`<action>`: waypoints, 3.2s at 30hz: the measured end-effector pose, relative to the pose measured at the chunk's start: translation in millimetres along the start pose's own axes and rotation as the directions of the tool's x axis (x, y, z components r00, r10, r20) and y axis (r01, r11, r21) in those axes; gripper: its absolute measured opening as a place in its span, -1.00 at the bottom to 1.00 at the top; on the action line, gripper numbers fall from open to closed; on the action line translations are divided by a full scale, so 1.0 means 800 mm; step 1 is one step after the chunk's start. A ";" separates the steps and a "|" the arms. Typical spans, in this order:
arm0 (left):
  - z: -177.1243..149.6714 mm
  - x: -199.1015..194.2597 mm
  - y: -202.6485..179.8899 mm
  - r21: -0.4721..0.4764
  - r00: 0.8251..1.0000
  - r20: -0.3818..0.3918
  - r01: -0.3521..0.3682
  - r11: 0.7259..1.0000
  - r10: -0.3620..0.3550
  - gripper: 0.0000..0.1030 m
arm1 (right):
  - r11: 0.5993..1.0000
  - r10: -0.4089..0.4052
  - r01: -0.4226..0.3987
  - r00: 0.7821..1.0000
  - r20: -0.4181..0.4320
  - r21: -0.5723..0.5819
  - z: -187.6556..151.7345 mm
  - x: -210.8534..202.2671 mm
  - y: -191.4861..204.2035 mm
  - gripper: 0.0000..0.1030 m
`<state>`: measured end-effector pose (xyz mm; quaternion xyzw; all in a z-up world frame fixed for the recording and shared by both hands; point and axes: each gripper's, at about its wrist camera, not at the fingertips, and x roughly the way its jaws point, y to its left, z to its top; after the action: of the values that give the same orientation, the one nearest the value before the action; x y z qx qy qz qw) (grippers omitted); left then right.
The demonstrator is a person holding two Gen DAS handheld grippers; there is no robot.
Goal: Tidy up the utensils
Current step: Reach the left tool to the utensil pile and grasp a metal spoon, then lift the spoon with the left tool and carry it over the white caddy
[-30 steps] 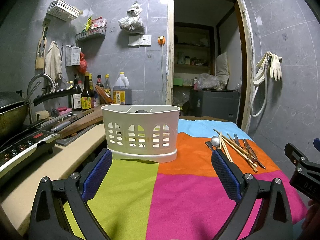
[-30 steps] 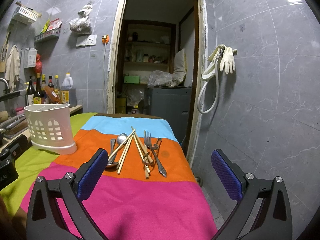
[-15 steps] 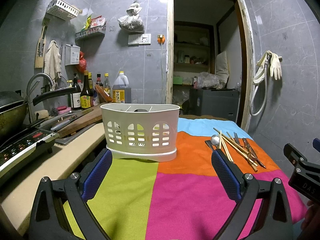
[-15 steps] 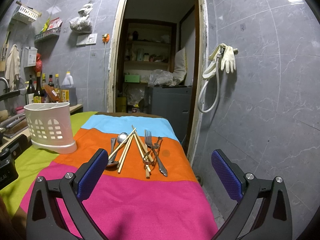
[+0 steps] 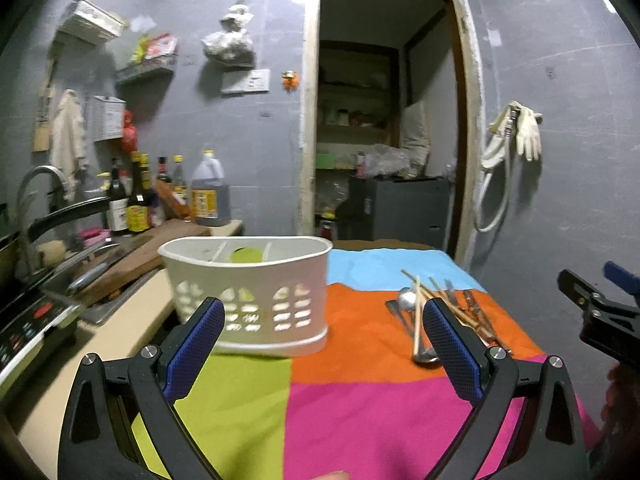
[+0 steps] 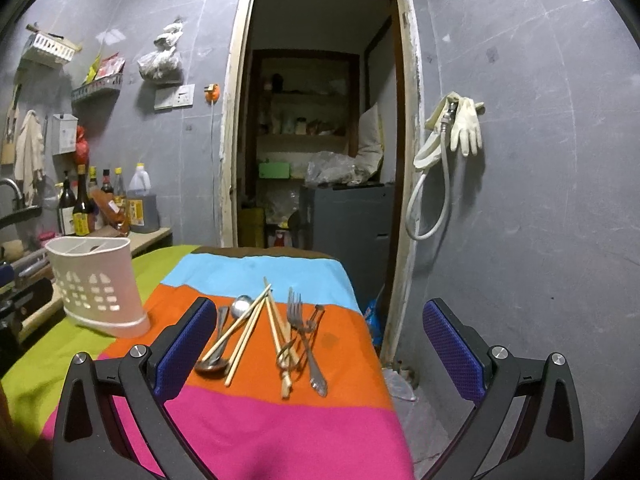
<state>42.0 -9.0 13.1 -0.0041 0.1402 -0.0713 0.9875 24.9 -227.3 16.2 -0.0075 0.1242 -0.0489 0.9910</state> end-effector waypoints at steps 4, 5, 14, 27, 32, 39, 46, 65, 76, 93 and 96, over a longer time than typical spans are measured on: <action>0.017 0.026 -0.006 -0.017 0.995 -0.058 0.079 0.997 -0.080 0.89 | 1.000 0.030 -0.029 0.998 -0.050 0.010 0.016 0.032 -0.019 1.00; 0.020 0.033 -0.010 -0.016 0.993 -0.068 0.097 0.995 -0.097 0.89 | 0.999 0.038 -0.037 0.997 -0.070 0.012 0.018 0.042 -0.023 1.00; 0.024 0.106 -0.041 0.038 0.964 -0.202 0.183 0.982 -0.172 0.85 | 0.993 0.116 -0.118 0.969 -0.217 0.004 0.021 0.119 -0.040 0.80; 0.007 0.239 -0.055 -0.085 0.827 -0.496 0.255 0.963 -0.263 -0.26 | 0.973 0.231 -0.187 0.847 -0.478 0.137 -0.013 0.223 -0.058 0.00; -0.003 0.271 -0.061 -0.094 0.778 -0.568 0.261 0.961 -0.267 -0.44 | 0.965 0.257 -0.193 0.811 -0.526 0.175 -0.023 0.248 -0.059 -0.20; -0.017 0.306 -0.058 -0.125 0.731 -0.623 0.256 0.958 -0.277 -0.54 | 0.958 0.283 -0.209 0.792 -0.540 0.196 -0.020 0.267 -0.058 -0.34; -0.016 0.329 -0.048 -0.185 0.696 -0.639 0.274 0.944 -0.328 -0.54 | 0.941 0.330 -0.211 0.750 -0.574 0.266 -0.026 0.288 -0.061 -0.44; -0.005 0.305 -0.053 -0.163 0.722 -0.624 0.254 0.953 -0.300 -0.96 | 0.894 0.412 -0.192 0.706 -0.577 0.404 -0.031 0.292 -0.076 -0.71; -0.013 0.236 -0.054 -0.122 0.758 -0.574 0.295 0.948 -0.310 -1.00 | 0.865 0.471 -0.278 0.736 -0.486 0.417 -0.027 0.243 -0.063 -0.72; -0.041 0.229 -0.052 -0.086 0.630 -0.723 0.325 0.942 -0.284 -0.99 | 0.823 0.555 -0.389 0.704 -0.443 0.413 -0.024 0.197 -0.036 -0.72; -0.041 0.232 -0.059 -0.055 0.623 -0.736 0.334 0.941 -0.264 -0.99 | 0.823 0.556 -0.391 0.703 -0.444 0.412 -0.024 0.193 -0.036 -0.72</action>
<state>202.8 -81.4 -68.3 0.0445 0.5184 -0.2360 0.8207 166.2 -271.4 -39.5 0.1831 0.3903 0.1928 0.8815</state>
